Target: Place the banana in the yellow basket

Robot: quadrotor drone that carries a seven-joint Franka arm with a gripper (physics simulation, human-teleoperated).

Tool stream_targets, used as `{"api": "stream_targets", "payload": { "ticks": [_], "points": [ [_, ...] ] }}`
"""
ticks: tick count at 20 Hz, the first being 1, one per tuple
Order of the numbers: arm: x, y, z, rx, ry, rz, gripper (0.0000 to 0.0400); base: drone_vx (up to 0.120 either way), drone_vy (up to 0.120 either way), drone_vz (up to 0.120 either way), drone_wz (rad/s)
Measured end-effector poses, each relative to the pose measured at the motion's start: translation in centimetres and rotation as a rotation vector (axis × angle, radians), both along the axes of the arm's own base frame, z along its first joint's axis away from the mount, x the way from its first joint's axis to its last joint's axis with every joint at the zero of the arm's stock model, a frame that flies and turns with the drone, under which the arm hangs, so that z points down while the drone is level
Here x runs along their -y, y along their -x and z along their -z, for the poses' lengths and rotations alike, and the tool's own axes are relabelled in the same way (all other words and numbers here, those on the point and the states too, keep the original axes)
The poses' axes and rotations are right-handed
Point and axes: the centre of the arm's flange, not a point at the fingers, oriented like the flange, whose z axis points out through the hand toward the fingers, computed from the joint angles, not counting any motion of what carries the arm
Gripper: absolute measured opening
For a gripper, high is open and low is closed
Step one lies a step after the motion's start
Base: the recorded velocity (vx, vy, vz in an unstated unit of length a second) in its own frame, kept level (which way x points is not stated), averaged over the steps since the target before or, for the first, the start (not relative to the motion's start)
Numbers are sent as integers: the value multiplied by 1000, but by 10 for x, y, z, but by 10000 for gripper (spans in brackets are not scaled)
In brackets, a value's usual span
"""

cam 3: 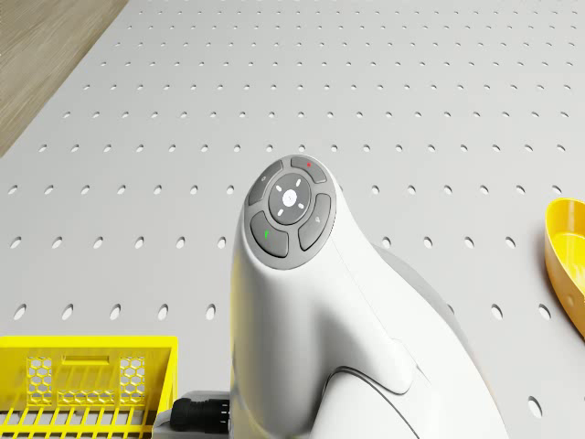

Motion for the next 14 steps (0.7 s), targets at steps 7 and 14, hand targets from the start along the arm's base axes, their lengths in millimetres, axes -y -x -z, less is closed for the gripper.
{"api": "stream_targets", "payload": {
  "ticks": [7, 14],
  "points": [
    [0, 0, 0, 0, 0, 0, 193, 0, 120, 0, 0],
    [0, 0, 0, 0, 0, 0, 193, 0, 120, -11, 0]
  ]
}}
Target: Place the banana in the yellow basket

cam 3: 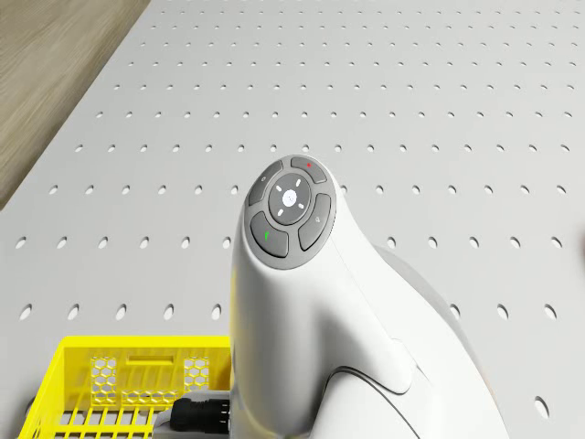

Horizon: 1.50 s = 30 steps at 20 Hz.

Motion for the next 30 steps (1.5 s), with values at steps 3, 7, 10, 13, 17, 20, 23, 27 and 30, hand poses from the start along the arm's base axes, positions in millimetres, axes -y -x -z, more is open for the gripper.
{"api": "stream_targets", "payload": {
  "ticks": [3, 7, 10, 13, 17, 20, 23, 27, 30],
  "points": [
    [0, 0, 0, 0, 0, 0, 193, 0, 120, -120, 0],
    [0, 0, 0, 0, 0, 0, 193, 0, 120, -70, 0],
    [0, 0, 0, 0, 0, 0, 193, 0, 120, -80, 0],
    [0, 0, 0, 0, 0, 0, 193, 0, 120, -80, 0],
    [0, 0, 0, 0, 0, 0, 193, 0, 120, -10, 0],
    [0, 0, 0, 0, 0, 0, 193, 0, 120, -80, 0],
    [0, 0, 0, 0, 0, 0, 193, 0, 120, -40, 0],
    [0, 0, 0, 0, 0, 0, 193, 0, 120, -120, 0],
    [0, 0, 0, 0, 0, 0, 193, 0, 120, -40, 0]
  ]
}}
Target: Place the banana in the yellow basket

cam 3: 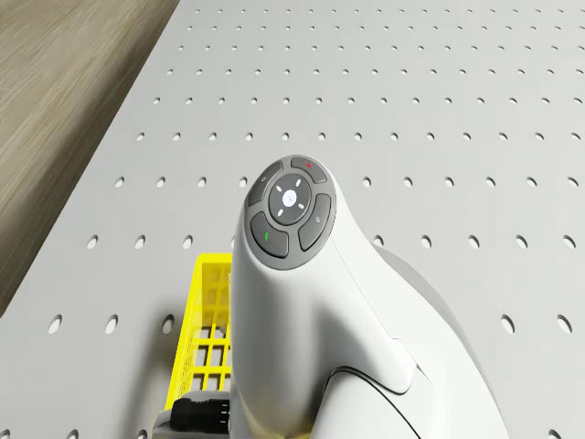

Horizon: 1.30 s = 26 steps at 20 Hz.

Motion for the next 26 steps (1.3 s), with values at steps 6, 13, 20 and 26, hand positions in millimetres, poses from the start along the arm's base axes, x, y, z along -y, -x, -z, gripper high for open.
{"api": "stream_targets", "payload": {
  "ticks": [6, 13, 20, 26],
  "points": [
    [0, 0, -9, 0, 0, 0, 193, 0, 27, 0, 0],
    [0, 0, -36, 0, 0, 0, 193, 0, 0, 0, 0],
    [0, 0, -62, 0, -1, 2, 238, 0, 0, 0, 0],
    [0, 0, -58, 2, -5, 16, 364, 0, 0, 0, 0]
  ]
}}
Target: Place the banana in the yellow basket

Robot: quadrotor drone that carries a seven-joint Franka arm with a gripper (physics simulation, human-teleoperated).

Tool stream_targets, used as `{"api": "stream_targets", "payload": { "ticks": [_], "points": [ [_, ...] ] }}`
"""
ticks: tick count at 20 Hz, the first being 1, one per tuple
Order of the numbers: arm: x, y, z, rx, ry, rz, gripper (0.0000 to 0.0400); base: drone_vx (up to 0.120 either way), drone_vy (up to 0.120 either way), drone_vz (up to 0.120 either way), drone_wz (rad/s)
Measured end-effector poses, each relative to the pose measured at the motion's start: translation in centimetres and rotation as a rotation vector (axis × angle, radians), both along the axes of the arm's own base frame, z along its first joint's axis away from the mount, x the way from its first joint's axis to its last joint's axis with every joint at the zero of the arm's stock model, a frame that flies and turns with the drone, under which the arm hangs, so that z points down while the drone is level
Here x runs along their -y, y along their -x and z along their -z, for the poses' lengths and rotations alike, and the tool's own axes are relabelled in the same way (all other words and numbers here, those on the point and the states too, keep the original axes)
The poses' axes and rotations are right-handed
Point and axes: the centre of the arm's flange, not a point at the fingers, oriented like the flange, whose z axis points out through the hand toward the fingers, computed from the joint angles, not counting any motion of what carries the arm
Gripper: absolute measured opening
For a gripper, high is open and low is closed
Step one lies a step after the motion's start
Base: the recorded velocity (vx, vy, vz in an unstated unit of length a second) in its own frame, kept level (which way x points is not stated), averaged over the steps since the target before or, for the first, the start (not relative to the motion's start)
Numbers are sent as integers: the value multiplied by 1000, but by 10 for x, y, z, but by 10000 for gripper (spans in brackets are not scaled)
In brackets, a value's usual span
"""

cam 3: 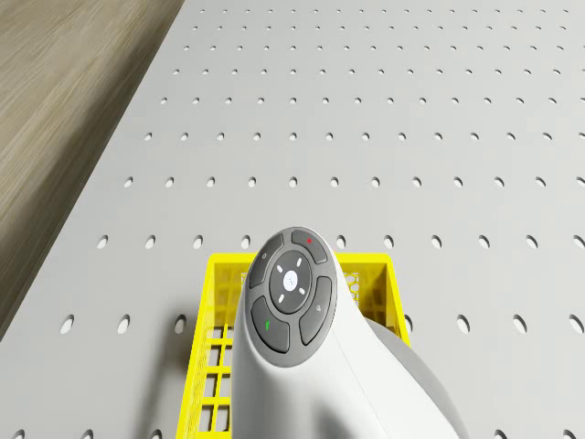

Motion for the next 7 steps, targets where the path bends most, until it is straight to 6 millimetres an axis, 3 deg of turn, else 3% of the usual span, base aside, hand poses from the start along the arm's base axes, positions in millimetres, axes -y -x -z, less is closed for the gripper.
{"api": "stream_targets", "payload": {
  "ticks": [7],
  "points": [
    [0, 0, 20, 0, -1, 5, 394, 0, 0, 0, 0]
  ]
}}
